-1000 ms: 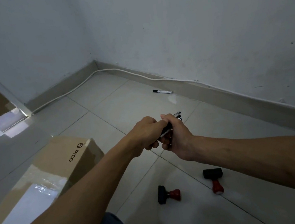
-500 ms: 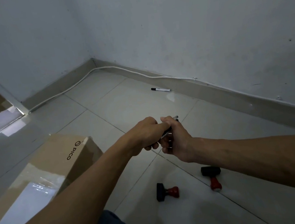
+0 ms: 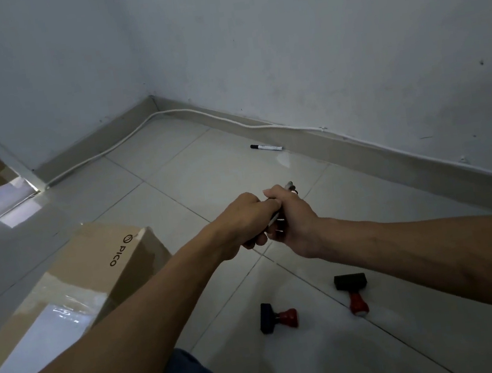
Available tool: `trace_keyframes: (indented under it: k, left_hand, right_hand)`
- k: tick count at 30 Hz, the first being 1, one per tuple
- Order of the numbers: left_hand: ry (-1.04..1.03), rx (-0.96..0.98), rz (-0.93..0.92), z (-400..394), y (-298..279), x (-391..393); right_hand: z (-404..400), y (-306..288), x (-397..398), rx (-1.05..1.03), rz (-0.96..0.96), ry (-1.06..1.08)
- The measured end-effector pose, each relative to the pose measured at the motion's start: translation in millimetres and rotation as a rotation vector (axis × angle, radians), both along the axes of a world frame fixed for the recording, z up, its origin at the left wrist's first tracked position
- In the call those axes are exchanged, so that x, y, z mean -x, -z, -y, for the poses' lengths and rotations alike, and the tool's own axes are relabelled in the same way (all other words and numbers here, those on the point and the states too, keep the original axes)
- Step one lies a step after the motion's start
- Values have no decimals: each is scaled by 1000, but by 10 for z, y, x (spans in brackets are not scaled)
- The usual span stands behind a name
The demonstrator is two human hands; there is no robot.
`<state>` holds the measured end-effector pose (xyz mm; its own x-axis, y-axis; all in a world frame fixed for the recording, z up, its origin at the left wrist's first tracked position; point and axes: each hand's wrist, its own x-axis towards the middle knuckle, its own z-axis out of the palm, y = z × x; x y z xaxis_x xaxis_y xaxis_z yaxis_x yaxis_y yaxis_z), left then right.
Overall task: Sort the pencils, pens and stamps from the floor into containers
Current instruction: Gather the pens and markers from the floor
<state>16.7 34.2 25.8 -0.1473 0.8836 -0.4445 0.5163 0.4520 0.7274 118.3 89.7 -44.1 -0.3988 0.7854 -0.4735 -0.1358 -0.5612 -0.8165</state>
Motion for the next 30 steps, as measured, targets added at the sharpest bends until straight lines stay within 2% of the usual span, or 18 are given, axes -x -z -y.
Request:
trace_keyframes:
  k: [6,12,21,24,28,30]
  left_hand:
    - [-181,-9,209,-29,-64,-2]
    - [-411,18,543,-38,-167,-19]
    - [-711,136,801,-21,-267,-45]
    - [-809,118,988,-11,-323,-45]
    - [-938,22,1341,-23,-421,-59]
    - [-1055,-26,1364,-12,-461,-74]
  right_hand:
    - [-133,-238,37,-99,-14,61]
    - [-182,-464,94,-17,-137,117]
    - [-200,-785,164,26,-249,248]
    - [-186,-998,168,-33,-289,256]
    - [12,-1033,331,-75,-312,216]
    - [145,-938,414,-54,-287,165]
